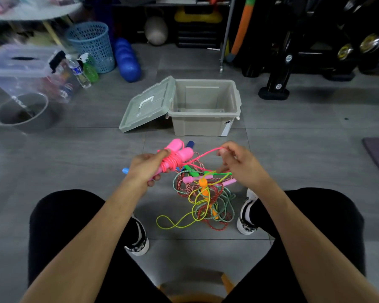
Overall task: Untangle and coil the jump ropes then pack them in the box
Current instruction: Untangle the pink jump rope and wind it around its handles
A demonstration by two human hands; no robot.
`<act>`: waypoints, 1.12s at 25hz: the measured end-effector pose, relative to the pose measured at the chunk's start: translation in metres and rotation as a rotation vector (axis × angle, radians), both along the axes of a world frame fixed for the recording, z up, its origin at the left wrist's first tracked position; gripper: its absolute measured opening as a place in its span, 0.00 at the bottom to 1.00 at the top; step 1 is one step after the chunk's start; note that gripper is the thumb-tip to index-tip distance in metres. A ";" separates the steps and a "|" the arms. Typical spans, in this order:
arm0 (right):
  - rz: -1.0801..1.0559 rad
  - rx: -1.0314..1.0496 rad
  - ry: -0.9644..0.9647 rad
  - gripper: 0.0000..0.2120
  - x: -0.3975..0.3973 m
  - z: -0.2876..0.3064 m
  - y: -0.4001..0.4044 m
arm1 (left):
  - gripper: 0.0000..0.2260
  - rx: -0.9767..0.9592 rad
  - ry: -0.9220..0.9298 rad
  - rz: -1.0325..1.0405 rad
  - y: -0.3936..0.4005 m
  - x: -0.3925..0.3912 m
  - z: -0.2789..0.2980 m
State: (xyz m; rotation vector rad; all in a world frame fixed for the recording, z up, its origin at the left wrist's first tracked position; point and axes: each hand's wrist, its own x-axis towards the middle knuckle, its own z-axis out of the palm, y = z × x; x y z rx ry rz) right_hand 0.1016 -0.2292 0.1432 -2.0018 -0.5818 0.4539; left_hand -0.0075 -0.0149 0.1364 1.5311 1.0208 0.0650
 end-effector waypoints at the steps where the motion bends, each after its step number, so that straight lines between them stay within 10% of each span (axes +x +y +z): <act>1: 0.023 -0.087 -0.027 0.07 0.000 0.000 -0.002 | 0.18 0.005 -0.014 0.035 0.002 0.002 0.000; 9: 0.448 -0.864 0.017 0.05 -0.008 -0.037 -0.013 | 0.18 -0.044 -0.060 0.089 -0.003 0.004 -0.003; 15: 0.125 -0.328 0.179 0.03 -0.009 -0.032 -0.014 | 0.17 0.130 0.014 0.140 0.003 0.003 -0.013; 23: -0.079 -0.150 0.214 0.09 -0.013 0.003 -0.021 | 0.24 0.495 0.193 0.027 0.002 -0.003 -0.029; 28: -0.154 0.606 0.482 0.16 -0.009 0.039 -0.019 | 0.22 0.852 0.487 -0.333 -0.012 -0.004 -0.050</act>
